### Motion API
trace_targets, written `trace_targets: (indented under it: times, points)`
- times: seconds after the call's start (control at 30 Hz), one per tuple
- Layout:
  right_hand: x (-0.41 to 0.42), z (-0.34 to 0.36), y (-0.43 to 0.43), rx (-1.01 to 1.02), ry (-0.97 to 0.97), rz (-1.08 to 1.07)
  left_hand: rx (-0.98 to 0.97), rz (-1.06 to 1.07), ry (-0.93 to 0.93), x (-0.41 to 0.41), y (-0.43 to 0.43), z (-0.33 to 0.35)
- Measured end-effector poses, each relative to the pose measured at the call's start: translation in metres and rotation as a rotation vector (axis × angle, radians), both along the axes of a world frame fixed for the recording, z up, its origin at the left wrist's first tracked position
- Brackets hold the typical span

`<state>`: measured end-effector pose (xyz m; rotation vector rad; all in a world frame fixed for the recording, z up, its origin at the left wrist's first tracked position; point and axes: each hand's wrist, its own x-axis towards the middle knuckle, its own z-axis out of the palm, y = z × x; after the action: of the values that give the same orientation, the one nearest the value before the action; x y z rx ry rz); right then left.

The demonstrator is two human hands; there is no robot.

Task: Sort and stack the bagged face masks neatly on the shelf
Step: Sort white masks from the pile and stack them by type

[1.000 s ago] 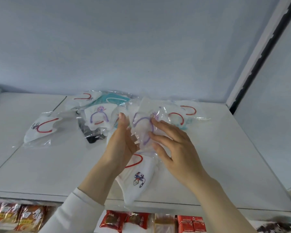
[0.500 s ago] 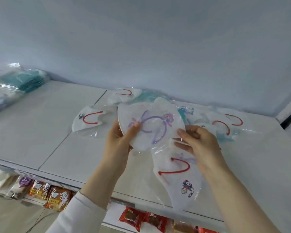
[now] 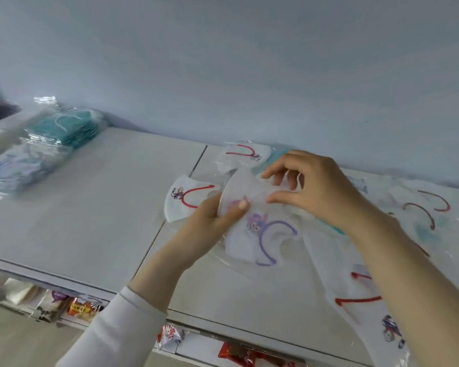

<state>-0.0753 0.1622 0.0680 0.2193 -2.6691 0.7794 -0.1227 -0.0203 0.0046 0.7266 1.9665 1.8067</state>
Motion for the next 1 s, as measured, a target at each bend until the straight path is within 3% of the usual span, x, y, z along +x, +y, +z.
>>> trace_targets:
  times: [0.1, 0.2, 0.27, 0.33, 0.4, 0.57, 0.73, 0.8, 0.87, 1.0]
  points:
    - [-0.013, -0.014, -0.007, -0.075, 0.131, 0.02, -0.063, 0.024, 0.012, 0.001, 0.0, -0.006]
    - [-0.018, -0.027, 0.02, -0.21, 0.132, -0.256, 0.055, 0.259, -0.082, -0.013, -0.014, -0.015]
    - [-0.019, -0.041, 0.04, -0.03, -0.137, -0.444, 0.124, 0.424, -0.152, -0.023, -0.024, -0.017]
    - [-0.018, -0.054, 0.041, 0.205, -0.376, -0.46, 0.158, 0.502, -0.212, -0.029, -0.028, -0.018]
    - [-0.02, -0.064, 0.036, 0.317, -0.41, -0.413, 0.177, 0.503, -0.252, -0.03, -0.026, -0.017]
    - [-0.013, -0.065, 0.047, 0.187, -0.174, -0.413, 0.192, 0.499, -0.296, -0.03, -0.019, -0.013]
    - [-0.002, -0.04, 0.068, -0.16, 0.135, -0.495, 0.169, 0.522, -0.335, -0.033, -0.009, -0.014]
    - [0.008, -0.027, 0.073, -0.309, 0.177, -0.425, 0.143, 0.479, -0.361, -0.033, -0.002, -0.013]
    - [0.019, -0.02, 0.071, -0.352, 0.123, -0.209, 0.124, 0.377, -0.39, -0.028, 0.009, -0.011]
    - [0.03, -0.031, 0.071, 0.119, 0.146, 0.148, 0.144, 0.071, -0.467, -0.01, 0.029, 0.002]
